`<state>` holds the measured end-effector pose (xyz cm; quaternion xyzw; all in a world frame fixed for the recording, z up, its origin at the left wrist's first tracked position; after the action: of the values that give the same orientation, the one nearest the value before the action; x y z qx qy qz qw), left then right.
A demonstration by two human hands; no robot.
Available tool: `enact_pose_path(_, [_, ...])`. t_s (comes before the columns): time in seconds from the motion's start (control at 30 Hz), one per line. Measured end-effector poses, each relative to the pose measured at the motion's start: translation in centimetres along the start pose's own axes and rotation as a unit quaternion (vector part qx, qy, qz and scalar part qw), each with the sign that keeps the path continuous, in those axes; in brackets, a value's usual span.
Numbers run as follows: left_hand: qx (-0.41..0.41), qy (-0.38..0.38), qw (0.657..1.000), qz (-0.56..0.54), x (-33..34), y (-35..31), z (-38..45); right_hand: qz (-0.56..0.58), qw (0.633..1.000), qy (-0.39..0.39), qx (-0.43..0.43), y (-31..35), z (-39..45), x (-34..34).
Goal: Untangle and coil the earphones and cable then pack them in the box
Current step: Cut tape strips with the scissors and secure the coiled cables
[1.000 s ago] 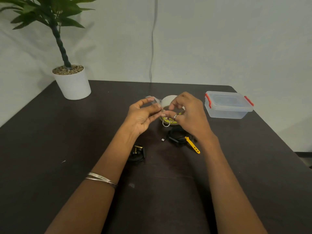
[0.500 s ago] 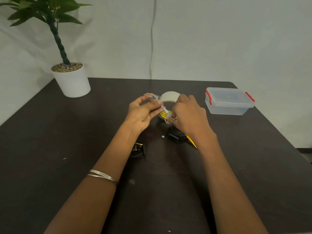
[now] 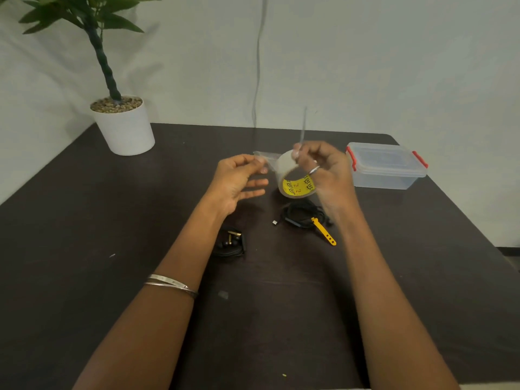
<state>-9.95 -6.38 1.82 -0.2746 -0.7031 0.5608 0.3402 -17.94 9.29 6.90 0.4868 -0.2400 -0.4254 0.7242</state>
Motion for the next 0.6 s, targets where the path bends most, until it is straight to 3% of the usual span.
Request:
enact_pose_path(0.13, [0.006,-0.019,0.999,0.025,-0.8,0.1,0.3,-0.186,0.980,0.000,-0.076,-1.2,-0.2,1.0])
enact_pose_path(0.47, [-0.040,-0.047,0.997,-0.039,-1.4,0.3,-0.1,-0.214,0.970,-0.017,-0.111,-1.7,-0.1,2.2])
enact_pose_path(0.6, [-0.038,-0.029,0.997,-0.063,-0.8,0.5,0.0,-0.176,0.980,-0.051,-0.080,-2.0,0.1,1.3])
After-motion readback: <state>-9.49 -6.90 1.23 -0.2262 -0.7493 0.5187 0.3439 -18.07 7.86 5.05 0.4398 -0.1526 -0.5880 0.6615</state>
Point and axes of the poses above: each hand's wrist, its own z-axis towards the middle knuckle, its own x-axis out of the palm, y = z × x, the point moved 5 cm from there along z, towards the middle knuckle, and after that the axes turned 1 degree about -z, right-handed, at the moved point
